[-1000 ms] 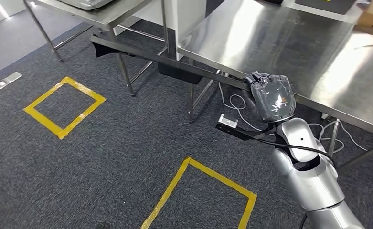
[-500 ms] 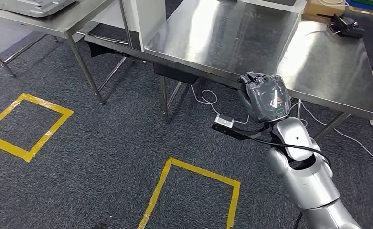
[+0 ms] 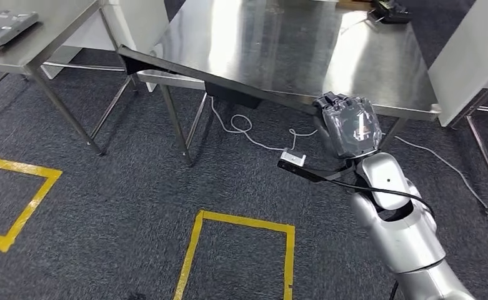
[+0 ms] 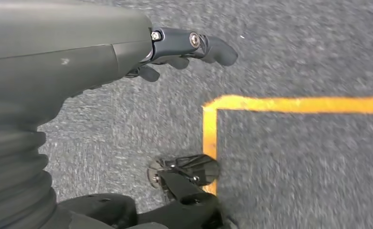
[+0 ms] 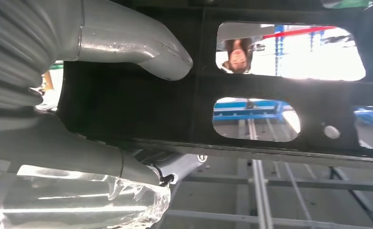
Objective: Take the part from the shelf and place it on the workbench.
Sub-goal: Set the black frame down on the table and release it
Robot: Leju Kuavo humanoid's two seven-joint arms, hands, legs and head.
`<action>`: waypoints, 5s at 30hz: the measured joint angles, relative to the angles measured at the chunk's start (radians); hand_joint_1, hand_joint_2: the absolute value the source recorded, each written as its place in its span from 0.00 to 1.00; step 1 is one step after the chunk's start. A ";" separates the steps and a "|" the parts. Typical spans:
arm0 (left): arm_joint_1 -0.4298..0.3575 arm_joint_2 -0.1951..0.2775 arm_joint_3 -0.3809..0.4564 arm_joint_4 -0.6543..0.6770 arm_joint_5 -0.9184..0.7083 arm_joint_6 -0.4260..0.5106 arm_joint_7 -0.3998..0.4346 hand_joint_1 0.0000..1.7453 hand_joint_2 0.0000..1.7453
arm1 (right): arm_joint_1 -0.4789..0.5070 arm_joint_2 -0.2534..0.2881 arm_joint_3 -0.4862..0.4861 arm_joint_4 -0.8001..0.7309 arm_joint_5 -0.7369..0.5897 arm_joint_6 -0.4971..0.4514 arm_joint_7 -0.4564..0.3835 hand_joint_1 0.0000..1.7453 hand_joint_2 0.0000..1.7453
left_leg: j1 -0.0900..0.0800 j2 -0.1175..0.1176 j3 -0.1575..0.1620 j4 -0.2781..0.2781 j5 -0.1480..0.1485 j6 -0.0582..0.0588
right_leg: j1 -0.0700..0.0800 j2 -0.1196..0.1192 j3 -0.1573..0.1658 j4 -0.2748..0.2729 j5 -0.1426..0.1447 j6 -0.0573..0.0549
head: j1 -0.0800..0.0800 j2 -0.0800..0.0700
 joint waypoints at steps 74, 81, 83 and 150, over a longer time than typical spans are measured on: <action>-0.005 0.010 0.067 0.000 -0.004 0.036 -0.152 0.00 1.00 | -0.351 0.054 -0.106 0.768 0.055 -0.158 -0.073 1.00 1.00 | -0.020 -0.065 0.076 -0.118 0.048 0.038 | 0.008 0.035 -0.014 0.000 0.016 0.025 | 0.004 0.000; -0.002 0.011 0.089 0.000 0.006 0.001 -0.124 0.00 1.00 | -0.370 0.070 -0.126 0.888 0.028 -0.170 -0.099 1.00 1.00 | -0.027 -0.065 0.077 -0.118 0.048 0.038 | 0.008 0.035 -0.012 0.000 0.017 0.024 | 0.004 0.000; -0.001 0.011 0.093 0.000 0.003 0.002 -0.099 0.00 1.00 | -0.372 0.074 -0.127 0.903 0.025 -0.170 -0.101 1.00 1.00 | -0.028 -0.065 0.076 -0.118 0.048 0.038 | 0.008 0.035 -0.012 0.000 0.017 0.024 | 0.004 0.000; -0.003 0.011 0.128 -0.006 -0.040 -0.023 -0.139 0.00 1.00 | -0.309 0.151 0.012 0.897 -0.044 -0.177 -0.385 1.00 1.00 | -0.025 -0.059 0.152 -0.179 0.046 0.069 | 0.004 0.024 -0.049 0.009 0.007 0.086 | -0.002 0.000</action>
